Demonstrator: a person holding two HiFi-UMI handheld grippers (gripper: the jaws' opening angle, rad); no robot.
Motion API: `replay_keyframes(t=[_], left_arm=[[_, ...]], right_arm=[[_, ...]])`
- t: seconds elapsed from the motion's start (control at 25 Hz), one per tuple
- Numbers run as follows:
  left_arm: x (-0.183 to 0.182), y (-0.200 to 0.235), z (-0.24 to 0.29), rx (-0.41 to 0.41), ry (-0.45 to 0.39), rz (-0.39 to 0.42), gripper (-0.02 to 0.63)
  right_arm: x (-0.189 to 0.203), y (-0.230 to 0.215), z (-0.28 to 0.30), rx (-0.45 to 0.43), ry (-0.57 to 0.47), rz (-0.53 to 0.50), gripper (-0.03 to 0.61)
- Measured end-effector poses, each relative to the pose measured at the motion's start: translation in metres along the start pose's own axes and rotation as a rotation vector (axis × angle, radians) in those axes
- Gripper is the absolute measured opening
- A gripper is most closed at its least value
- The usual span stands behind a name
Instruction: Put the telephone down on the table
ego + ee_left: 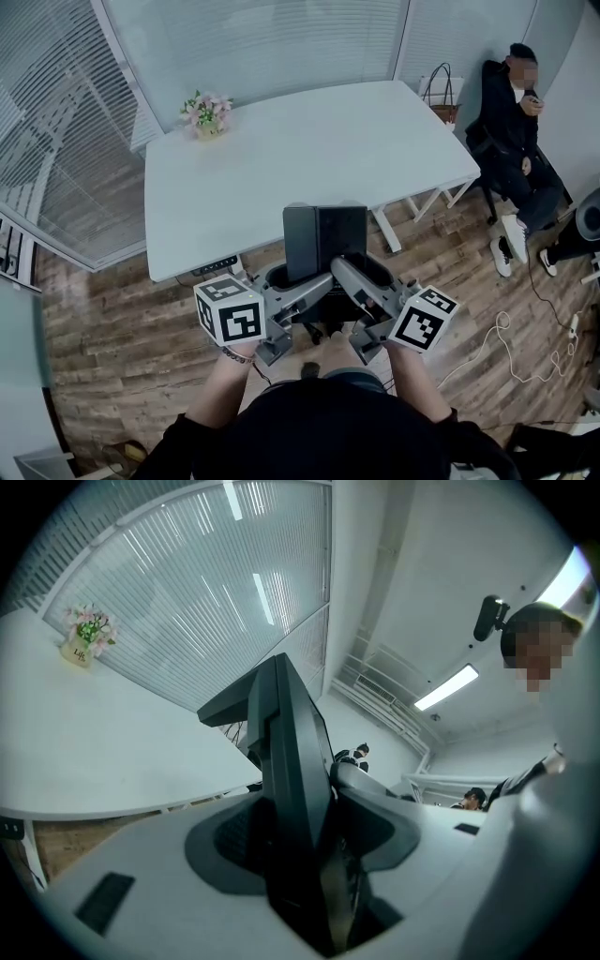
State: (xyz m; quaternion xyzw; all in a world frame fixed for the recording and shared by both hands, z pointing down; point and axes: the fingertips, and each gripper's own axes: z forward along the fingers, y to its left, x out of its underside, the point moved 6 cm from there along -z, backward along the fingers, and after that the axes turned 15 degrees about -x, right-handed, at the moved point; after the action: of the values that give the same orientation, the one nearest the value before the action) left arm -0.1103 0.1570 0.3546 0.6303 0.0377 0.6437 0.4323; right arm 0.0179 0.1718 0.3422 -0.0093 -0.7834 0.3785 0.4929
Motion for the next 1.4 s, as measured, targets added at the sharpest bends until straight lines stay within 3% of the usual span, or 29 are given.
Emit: replay_keyframes(t=[1.4], left_arm=[[-0.144,0.102,0.175,-0.087,-0.048,-0.021,0.247]], right_arm=[[-0.145,-0.196,0.093,-0.073,0.057,0.041,0.212]])
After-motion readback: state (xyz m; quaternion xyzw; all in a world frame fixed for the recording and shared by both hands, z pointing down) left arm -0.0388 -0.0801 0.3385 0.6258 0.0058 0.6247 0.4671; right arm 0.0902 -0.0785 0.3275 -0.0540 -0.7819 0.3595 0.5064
